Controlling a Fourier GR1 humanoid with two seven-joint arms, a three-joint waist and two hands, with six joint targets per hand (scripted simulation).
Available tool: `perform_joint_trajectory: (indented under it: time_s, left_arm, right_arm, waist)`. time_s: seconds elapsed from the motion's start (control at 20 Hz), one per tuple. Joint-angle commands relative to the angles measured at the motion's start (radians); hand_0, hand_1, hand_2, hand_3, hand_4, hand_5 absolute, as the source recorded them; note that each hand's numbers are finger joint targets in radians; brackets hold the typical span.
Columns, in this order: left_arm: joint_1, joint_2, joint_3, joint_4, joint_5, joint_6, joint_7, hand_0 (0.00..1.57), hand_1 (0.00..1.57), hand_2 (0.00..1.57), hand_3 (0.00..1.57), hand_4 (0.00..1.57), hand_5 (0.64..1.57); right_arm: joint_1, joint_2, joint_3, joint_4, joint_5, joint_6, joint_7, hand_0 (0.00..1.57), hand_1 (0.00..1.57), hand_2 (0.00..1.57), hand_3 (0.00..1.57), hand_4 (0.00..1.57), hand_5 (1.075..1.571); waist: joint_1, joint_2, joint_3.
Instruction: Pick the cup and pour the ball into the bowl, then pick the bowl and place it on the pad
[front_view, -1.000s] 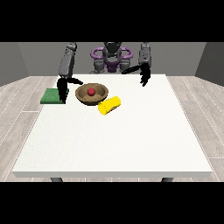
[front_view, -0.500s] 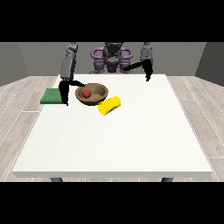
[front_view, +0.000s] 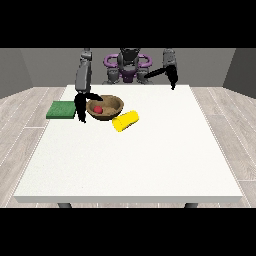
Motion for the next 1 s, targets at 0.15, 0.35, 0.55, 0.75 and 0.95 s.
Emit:
perform_joint_trajectory:
  time_s: [0.15,0.35,0.55,0.75,0.95]
  left_arm:
    - [0.049,0.015,0.008,-0.029,0.02,-0.031,-0.022,0.0,0.0,0.0,0.0,0.0,1.564]
    - [0.0,0.036,0.023,-0.037,0.029,-0.048,-0.01,0.0,0.0,0.0,0.0,0.0,1.567]
    - [0.0,0.036,0.028,-0.044,0.034,-0.049,0.01,0.0,0.0,0.0,0.0,0.0,1.568]
    - [0.029,0.071,0.087,0.01,0.069,-0.065,0.008,0.0,0.0,0.0,0.0,0.0,1.57]
    - [0.054,0.079,0.111,0.028,0.084,-0.06,-0.029,0.0,0.0,0.0,0.0,0.0,1.57]
  right_arm:
    - [-0.076,0.07,-0.003,0.053,-0.012,-0.099,0.004,0.0,0.0,0.0,0.0,0.37,1.547]
    - [0.002,0.057,0.061,0.117,0.083,-0.194,0.061,1.57,1.57,1.57,0.82,0.66,1.57]
    - [-0.001,0.003,0.069,0.125,0.105,-0.213,0.099,1.57,1.57,1.57,1.57,1.05,1.55]
    - [-0.016,0.039,0.105,0.105,0.131,-0.28,0.17,1.57,1.57,1.57,1.57,1.02,1.554]
    - [-0.102,-0.031,0.116,0.091,0.143,-0.279,0.274,1.57,1.57,1.57,1.57,1.02,1.552]
  waist:
    - [0.033,-0.001,0.013]
    - [0.037,0.029,0.0123]
    - [0.032,0.02,0.0123]
    - [-0.018,-0.071,0.0119]
    - [-0.038,-0.063,0.0125]
